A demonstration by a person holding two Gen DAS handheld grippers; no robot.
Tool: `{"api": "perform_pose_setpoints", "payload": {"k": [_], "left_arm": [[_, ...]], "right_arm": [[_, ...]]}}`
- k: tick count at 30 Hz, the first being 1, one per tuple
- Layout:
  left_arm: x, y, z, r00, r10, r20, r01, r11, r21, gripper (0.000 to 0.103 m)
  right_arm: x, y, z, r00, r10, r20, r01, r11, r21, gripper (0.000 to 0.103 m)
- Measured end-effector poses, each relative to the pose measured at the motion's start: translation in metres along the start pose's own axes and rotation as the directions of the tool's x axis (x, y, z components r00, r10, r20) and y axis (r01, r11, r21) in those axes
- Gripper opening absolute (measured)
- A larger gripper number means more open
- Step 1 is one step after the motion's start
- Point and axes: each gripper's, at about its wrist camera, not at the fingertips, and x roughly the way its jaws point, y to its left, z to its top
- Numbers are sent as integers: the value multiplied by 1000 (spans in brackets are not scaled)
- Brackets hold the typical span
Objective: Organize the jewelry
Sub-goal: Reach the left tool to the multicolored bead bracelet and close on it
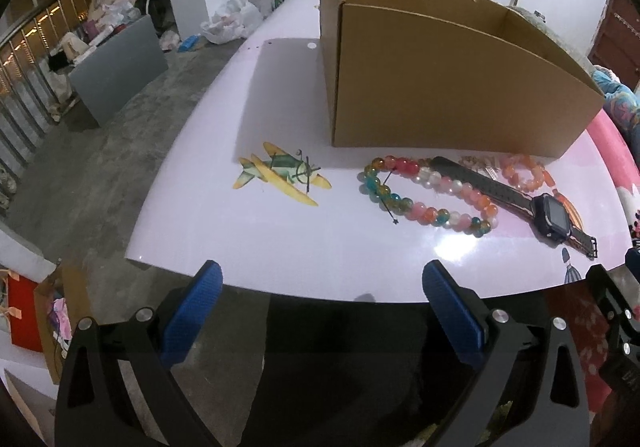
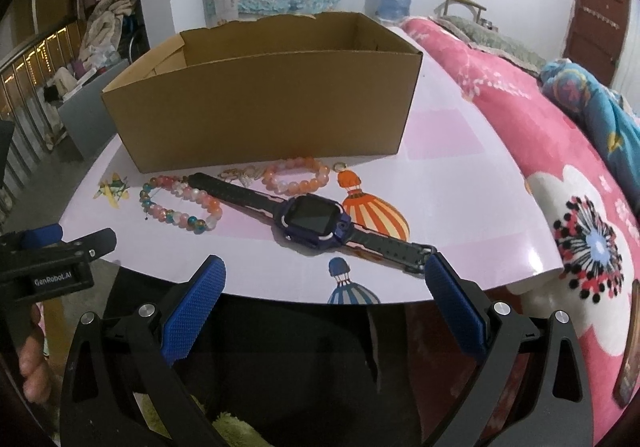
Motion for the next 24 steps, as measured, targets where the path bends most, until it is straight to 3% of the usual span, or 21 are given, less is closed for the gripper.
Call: {"api": "perform_pose_setpoints", "payload": {"k": [6, 9, 13, 18, 21, 24], "left_arm": [[-1, 8, 11, 995, -89, 45, 87, 996, 33, 98], [-5, 16, 13, 971, -221, 94, 219, 975, 34, 98], [-8, 31, 22, 937, -326, 129, 332, 943, -31, 98], [-1, 38, 37, 929, -346, 129, 357, 931, -75, 97], [1, 39, 44, 940, -309, 142, 317, 948, -38, 97], [5, 34, 44, 948, -287, 139, 288, 958, 19, 97]], "right_arm": [[-4, 4, 9, 997, 65, 47, -65, 998, 9, 95], [-2, 7, 13, 990, 138, 37, -139, 990, 21, 95], [5, 15, 20, 975, 220, 10, -220, 974, 45, 95], [13, 23, 29, 946, 325, -9, -323, 943, 81, 95], [19, 27, 34, 925, 379, -24, -375, 922, 97, 94], [28, 32, 37, 906, 418, -58, -410, 905, 117, 84]]}}
